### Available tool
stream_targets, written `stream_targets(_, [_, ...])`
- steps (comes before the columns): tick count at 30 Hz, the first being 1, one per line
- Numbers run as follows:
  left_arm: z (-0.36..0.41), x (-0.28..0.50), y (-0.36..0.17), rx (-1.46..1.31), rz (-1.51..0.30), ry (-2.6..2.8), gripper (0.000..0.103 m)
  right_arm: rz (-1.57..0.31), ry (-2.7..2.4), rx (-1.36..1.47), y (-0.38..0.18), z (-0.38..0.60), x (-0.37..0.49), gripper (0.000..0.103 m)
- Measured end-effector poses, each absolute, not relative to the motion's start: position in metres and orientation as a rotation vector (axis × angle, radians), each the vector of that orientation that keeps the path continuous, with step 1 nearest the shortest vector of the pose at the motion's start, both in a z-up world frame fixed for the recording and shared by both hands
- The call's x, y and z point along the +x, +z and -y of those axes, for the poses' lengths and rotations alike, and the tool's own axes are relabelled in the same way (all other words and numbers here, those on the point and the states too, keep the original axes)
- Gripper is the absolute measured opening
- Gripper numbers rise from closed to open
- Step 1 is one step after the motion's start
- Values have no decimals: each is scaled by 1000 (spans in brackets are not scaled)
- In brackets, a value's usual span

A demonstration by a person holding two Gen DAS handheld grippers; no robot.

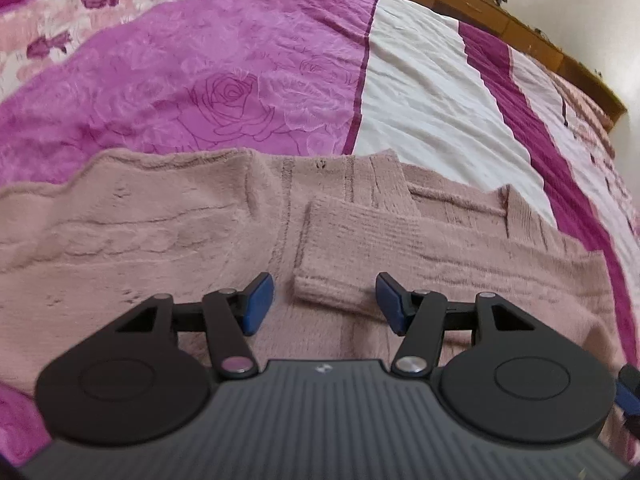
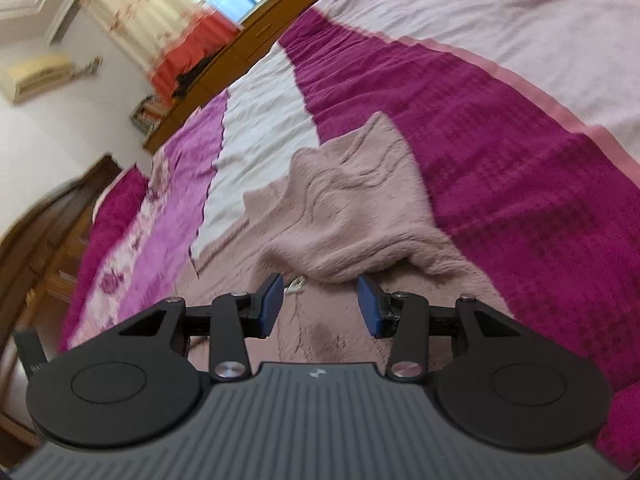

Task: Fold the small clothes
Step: 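Move the left gripper to the folded sleeve cuff on the cardigan, then grasp the sleeve cuff with the left gripper, straighten it, release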

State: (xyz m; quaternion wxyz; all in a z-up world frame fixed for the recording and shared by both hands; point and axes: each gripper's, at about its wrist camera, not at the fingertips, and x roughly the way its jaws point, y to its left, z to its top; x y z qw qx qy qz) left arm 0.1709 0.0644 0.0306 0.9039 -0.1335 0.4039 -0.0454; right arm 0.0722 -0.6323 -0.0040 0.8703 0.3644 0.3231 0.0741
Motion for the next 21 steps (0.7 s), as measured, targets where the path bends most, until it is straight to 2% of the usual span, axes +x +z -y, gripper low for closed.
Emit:
stream_targets(1, [-64, 173, 30, -286, -833, -99, 51, -674, 151, 788, -6, 635, 75, 49])
stream_targets(3, [-63, 177, 30, -305, -840, -120, 23, -670, 144, 845, -11, 641, 77, 49])
stream_targets(5, [-63, 180, 32, -324, -842, -139, 17, -658, 140, 902, -15, 645, 80, 49])
stream_targets(15, [-63, 144, 91, -287, -651, -167, 15, -591, 108, 1060, -18, 666, 80, 49])
stream_targets(21, [-67, 136, 77, -223, -702, -92, 15, -560, 84, 1011, -18, 664, 70, 49])
